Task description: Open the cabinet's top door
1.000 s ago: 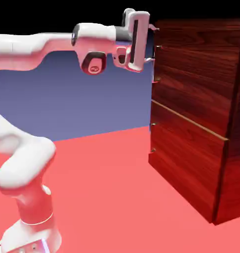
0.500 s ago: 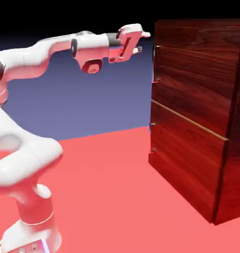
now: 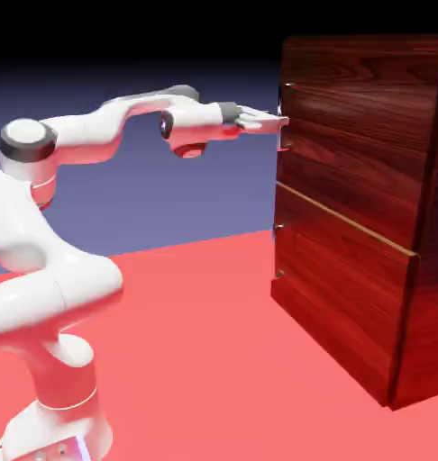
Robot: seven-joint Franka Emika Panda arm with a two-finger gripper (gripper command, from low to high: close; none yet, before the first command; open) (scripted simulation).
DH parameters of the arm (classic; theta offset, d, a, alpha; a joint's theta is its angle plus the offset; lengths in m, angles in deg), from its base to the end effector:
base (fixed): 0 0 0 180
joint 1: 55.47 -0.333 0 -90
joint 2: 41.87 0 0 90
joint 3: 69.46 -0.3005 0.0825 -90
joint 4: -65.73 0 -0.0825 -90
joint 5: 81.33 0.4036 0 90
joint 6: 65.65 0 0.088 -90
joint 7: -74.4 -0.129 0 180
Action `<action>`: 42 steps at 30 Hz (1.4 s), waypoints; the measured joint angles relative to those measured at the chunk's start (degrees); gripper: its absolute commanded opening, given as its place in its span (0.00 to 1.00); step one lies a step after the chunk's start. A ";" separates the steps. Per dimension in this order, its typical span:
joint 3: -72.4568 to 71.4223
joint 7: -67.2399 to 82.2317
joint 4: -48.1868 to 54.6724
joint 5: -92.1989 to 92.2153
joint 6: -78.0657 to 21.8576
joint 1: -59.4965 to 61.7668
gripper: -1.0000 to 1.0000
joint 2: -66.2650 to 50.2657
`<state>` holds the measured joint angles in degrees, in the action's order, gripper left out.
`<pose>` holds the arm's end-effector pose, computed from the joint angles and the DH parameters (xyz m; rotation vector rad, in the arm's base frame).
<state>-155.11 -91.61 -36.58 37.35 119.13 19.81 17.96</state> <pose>0.5428 0.2735 0.5591 0.6404 1.4675 0.5838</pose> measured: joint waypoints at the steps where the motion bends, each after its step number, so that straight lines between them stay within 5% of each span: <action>1: 0.00 0.00 0.00 0.00 0.00 0.00 0.00 0.00; 26: 31.86 0.26 -50.73 13.97 -60.67 -24.29 0.00 40.48; 42: 63.99 15.08 -69.16 -7.12 -92.09 -28.80 0.00 38.16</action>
<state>-91.12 -76.53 -105.74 30.23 27.05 -8.99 56.12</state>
